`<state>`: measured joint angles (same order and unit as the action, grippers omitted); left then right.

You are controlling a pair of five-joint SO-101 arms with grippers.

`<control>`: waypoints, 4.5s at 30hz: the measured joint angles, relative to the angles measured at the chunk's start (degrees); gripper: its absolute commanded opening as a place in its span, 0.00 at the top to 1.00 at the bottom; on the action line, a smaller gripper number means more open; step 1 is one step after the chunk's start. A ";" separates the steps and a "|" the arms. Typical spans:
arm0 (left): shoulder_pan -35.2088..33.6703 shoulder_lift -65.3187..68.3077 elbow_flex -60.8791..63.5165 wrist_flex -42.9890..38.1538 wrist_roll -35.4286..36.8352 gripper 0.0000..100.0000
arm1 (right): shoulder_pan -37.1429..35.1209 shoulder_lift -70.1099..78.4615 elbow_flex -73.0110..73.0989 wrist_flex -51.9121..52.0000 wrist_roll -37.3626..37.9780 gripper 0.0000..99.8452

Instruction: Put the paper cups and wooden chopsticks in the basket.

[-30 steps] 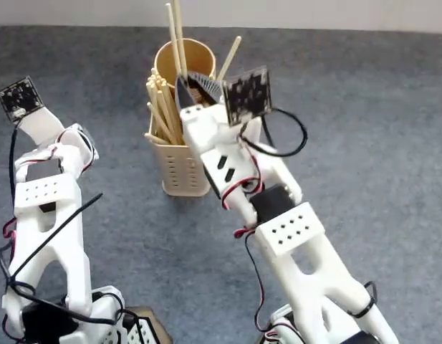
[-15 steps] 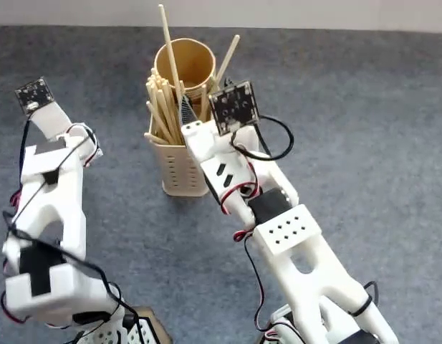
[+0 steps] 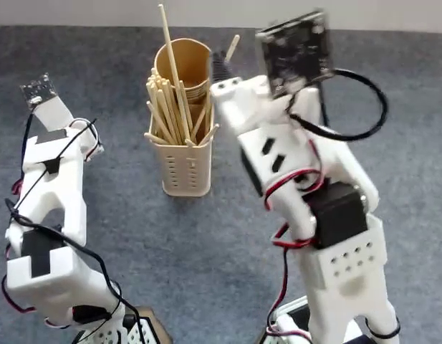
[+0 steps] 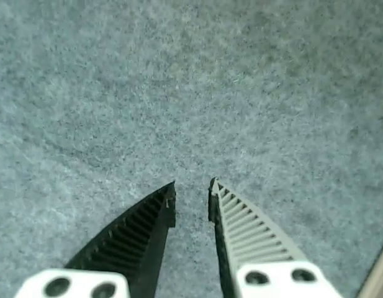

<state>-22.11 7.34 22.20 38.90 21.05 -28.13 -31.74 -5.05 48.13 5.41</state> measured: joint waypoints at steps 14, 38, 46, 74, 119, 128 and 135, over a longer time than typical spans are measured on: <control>0.00 0.35 0.00 0.00 0.00 0.87 | 6.07 0.70 41.93 -15.56 5.63 0.73; 0.00 0.35 0.00 0.00 0.00 0.87 | 2.02 28.04 50.46 -51.60 11.87 0.73; 0.00 0.35 0.00 0.00 0.00 0.87 | 3.34 31.03 48.09 -51.60 11.87 0.99; 0.79 0.35 0.00 0.00 0.00 0.87 | -4.48 7.21 22.59 -26.73 1.49 1.00; 4.22 0.35 2.29 -2.11 -2.29 0.87 | -5.89 28.40 -22.24 1.05 -4.92 1.00; 4.22 4.13 2.29 -2.11 -2.37 0.87 | -5.71 29.45 -18.99 -2.20 -6.07 1.00; 4.22 5.27 1.41 -2.11 -2.29 0.87 | -4.92 27.16 -9.93 -1.05 -6.86 1.00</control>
<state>-17.89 12.62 23.60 36.79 18.77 -33.05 -4.57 -14.99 47.08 -1.45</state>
